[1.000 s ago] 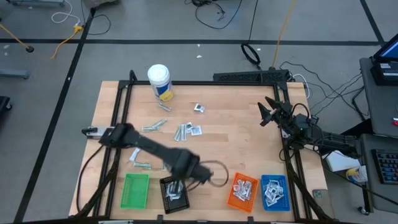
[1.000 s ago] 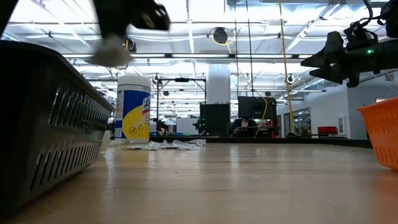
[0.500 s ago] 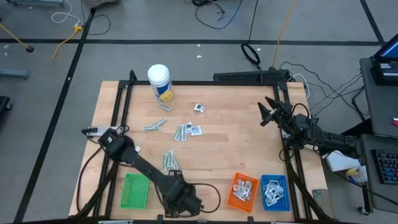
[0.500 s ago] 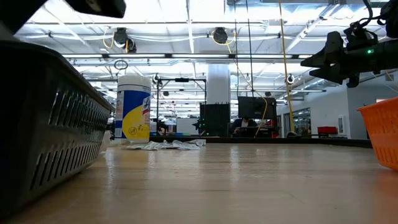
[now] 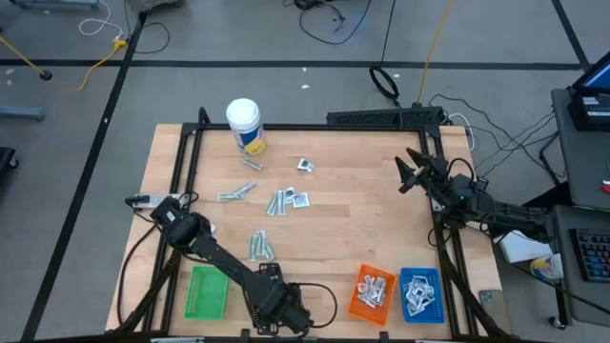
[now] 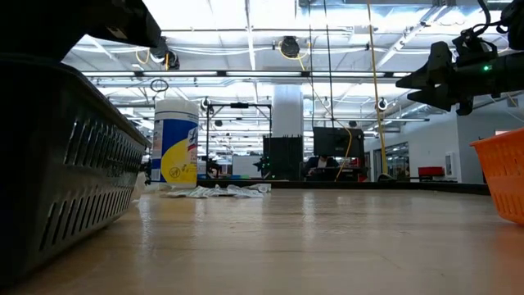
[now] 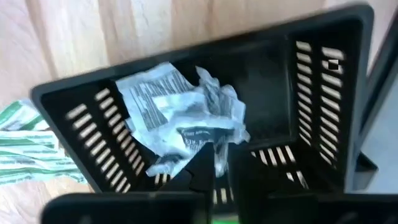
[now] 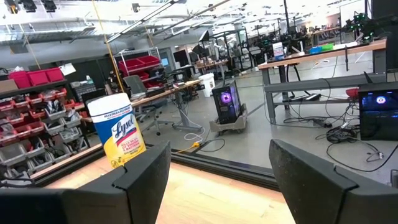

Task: Pick & Place First Aid Supplies
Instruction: Put the towelette pack into the black bin

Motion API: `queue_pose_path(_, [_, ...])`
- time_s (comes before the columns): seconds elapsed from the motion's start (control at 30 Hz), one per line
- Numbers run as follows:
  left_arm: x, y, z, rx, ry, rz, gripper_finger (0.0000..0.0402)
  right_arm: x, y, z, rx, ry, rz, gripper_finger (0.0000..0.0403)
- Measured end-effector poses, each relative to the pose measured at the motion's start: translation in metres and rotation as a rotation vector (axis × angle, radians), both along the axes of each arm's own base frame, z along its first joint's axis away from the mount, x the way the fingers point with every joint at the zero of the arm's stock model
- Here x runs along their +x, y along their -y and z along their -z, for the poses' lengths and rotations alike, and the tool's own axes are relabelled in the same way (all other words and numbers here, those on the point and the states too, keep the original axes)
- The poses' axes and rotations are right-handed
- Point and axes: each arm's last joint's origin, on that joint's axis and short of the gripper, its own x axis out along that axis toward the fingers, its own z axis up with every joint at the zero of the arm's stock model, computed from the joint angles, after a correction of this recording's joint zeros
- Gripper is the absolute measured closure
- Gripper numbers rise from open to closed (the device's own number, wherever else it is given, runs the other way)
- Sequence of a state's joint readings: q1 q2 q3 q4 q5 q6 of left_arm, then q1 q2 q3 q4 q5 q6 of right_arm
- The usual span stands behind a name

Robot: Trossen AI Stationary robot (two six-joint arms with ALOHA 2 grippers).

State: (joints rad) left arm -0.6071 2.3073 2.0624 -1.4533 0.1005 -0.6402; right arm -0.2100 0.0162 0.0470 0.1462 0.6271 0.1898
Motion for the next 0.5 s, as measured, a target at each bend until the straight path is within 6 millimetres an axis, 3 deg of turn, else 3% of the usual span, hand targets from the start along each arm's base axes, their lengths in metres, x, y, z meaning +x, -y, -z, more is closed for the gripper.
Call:
queue_pose_path(0.17, [-0.001,-0.005,-0.002,-0.012,-0.041,0.012,0.0265,0.0,0.0,0.0,0.0,0.0,0.0,0.0136])
queue_pose_path(0.3, [-0.001,-0.018,-0.019,-0.013,-0.018,0.051,0.0199,0.0,0.0,0.0,0.0,0.0,0.0,0.0135])
queue_pose_path(0.5, [0.002,-0.037,-0.042,-0.045,0.047,0.248,0.0127,0.0,0.0,0.0,0.0,0.0,0.0,0.0136])
